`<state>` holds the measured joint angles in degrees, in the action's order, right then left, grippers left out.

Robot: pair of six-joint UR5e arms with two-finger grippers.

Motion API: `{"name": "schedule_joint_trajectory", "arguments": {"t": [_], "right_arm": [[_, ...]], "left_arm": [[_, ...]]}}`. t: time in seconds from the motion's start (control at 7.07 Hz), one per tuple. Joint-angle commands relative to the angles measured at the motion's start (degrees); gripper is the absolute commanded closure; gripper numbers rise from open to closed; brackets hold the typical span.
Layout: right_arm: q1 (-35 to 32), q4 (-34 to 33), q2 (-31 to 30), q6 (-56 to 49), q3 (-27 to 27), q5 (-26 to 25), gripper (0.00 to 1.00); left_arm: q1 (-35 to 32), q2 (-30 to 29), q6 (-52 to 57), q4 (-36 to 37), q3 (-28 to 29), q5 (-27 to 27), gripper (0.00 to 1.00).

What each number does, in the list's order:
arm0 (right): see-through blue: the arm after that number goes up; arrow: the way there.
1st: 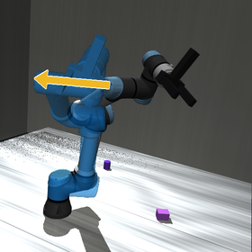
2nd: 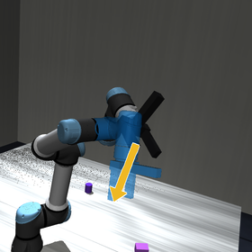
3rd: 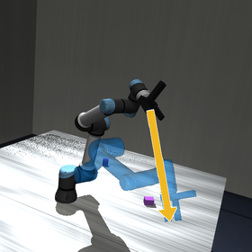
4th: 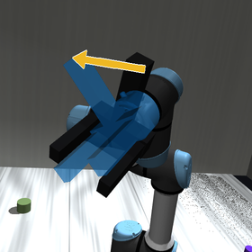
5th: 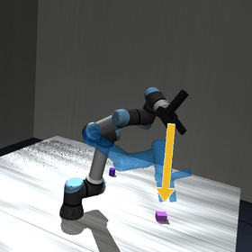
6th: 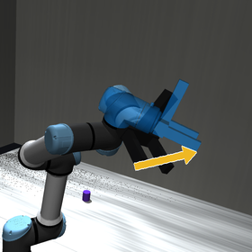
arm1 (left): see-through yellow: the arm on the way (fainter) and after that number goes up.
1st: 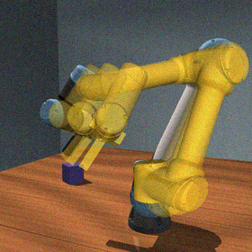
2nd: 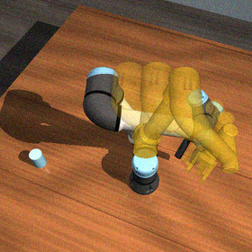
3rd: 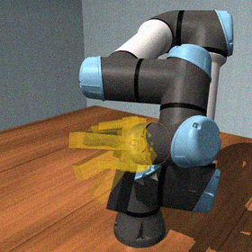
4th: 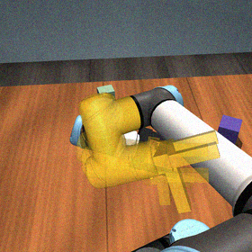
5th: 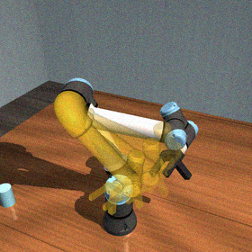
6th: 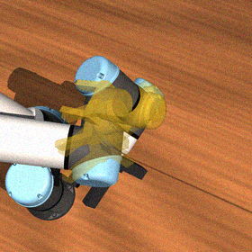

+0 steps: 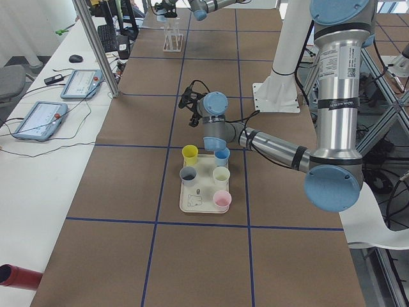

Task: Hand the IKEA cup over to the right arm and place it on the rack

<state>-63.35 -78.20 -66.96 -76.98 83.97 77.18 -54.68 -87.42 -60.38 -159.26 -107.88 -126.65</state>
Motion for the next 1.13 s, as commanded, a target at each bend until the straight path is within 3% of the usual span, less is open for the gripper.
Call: {"name": "schedule_joint_trajectory", "arguments": {"t": [0.0, 0.71, 0.85, 0.99], "right_arm": [[0.2, 1.7, 0.1, 0.2, -1.5, -0.2, 1.0], [1.9, 1.7, -0.6, 1.6, -1.5, -1.8, 1.0], [2.4, 1.7, -0.7, 1.6, -1.5, -2.9, 0.97], [3.1, 1.7, -0.7, 1.6, -1.5, -4.6, 0.86]], "left_arm": [[0.0, 0.0, 0.0, 0.0, 0.0, 0.0, 0.0], [0.2, -0.1, 0.0, 0.0, 0.5, 0.0, 0.0], [0.2, -0.1, 0.0, -0.1, 0.5, 0.0, 0.0], [0.2, -0.1, 0.0, -0.1, 0.6, 0.0, 0.0]]}}
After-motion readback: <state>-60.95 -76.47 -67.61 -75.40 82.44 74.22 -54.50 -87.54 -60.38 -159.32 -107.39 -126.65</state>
